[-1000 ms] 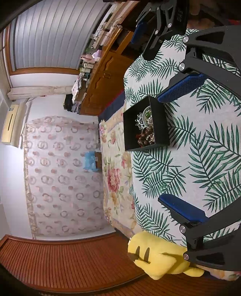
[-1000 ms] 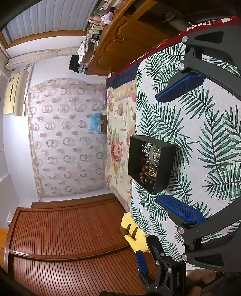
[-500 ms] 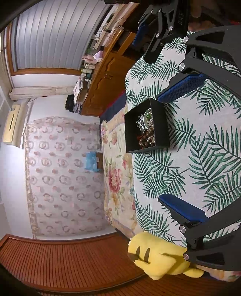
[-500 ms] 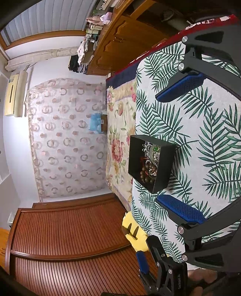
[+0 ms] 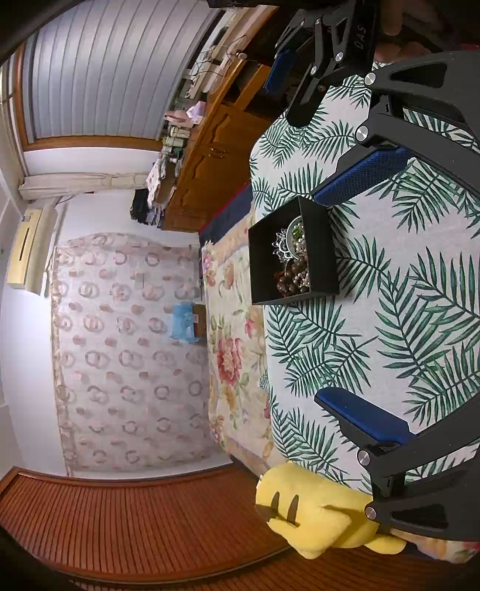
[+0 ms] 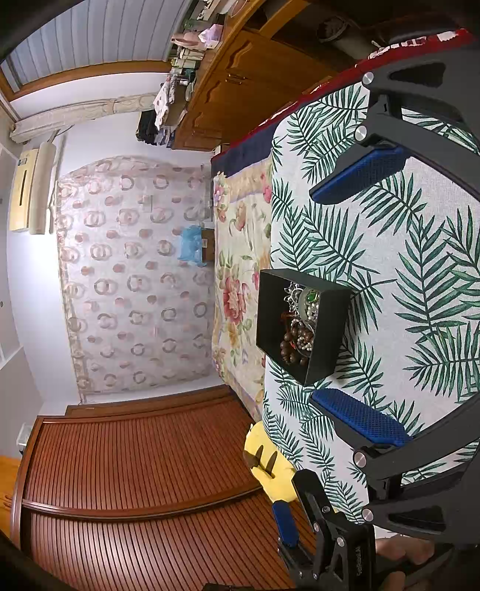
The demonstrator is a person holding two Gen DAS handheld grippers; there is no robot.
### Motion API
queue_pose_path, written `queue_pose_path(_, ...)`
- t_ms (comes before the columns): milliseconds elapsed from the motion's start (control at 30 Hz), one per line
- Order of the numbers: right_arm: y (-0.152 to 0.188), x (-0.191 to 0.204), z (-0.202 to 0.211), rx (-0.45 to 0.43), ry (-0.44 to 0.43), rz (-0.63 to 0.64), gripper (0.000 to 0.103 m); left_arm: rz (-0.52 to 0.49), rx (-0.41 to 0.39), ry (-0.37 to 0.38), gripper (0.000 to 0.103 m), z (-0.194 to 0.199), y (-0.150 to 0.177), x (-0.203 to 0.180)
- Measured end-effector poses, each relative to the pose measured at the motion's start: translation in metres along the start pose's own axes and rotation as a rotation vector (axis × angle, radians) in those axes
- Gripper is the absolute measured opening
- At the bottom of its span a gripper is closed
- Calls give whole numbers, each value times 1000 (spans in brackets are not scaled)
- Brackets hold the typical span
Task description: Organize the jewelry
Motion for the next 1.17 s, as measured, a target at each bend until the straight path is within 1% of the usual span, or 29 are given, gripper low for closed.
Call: queue_pose_path(1167,0,-2,1,-3,0,-3,100,-2,-2,1,95,1,1,-1)
Point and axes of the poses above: each gripper's, at about its wrist camera, not at the fingertips, and z roughly against the way its jaws point, x to its left, y to its underside, the point moved 10 cm from there along -z, roughly the way its jaws point, and after that the axes turned 13 degrees about -x, right-handed, at the moved point
